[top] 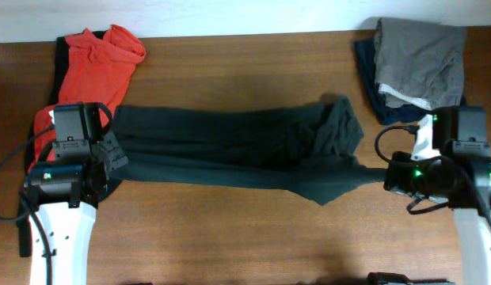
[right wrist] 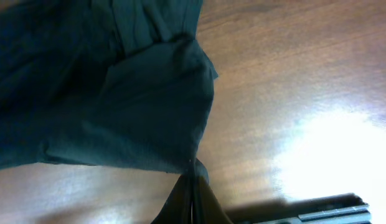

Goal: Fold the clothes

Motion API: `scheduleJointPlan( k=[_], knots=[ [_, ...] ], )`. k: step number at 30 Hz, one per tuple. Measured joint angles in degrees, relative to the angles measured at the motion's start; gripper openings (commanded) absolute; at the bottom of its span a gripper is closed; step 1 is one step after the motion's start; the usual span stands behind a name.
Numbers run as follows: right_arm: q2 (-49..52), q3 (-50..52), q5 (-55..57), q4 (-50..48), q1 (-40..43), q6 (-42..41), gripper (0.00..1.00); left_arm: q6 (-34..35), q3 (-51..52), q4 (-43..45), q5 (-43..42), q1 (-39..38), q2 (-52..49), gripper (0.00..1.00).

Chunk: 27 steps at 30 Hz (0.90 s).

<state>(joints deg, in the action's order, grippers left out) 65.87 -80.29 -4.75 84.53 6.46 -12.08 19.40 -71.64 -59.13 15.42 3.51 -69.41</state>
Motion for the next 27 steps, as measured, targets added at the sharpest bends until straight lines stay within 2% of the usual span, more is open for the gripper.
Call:
scheduleJointPlan(
  k=[9, 16, 21, 27],
  knots=[
    [-1.2, -13.9, 0.4, 10.8, 0.0, 0.0, 0.04, 0.0, 0.0, -3.5, 0.0, 0.0, 0.0, 0.01],
    [0.0, -14.6, 0.5, 12.2, 0.0, 0.8, 0.04, 0.0, 0.0, -6.7, 0.0, 0.0, 0.0, 0.01],
    [6.8, -13.4, 0.7, 7.9, 0.0, 2.2, 0.04, -0.2, 0.1, -2.6, 0.1, 0.0, -2.8, 0.01],
    [16.6, -13.0, 0.8, -0.3, 0.0, 3.8, 0.04, -0.2, 0.2, 8.8, 1.2, 0.0, -13.4, 0.01]
  ],
)
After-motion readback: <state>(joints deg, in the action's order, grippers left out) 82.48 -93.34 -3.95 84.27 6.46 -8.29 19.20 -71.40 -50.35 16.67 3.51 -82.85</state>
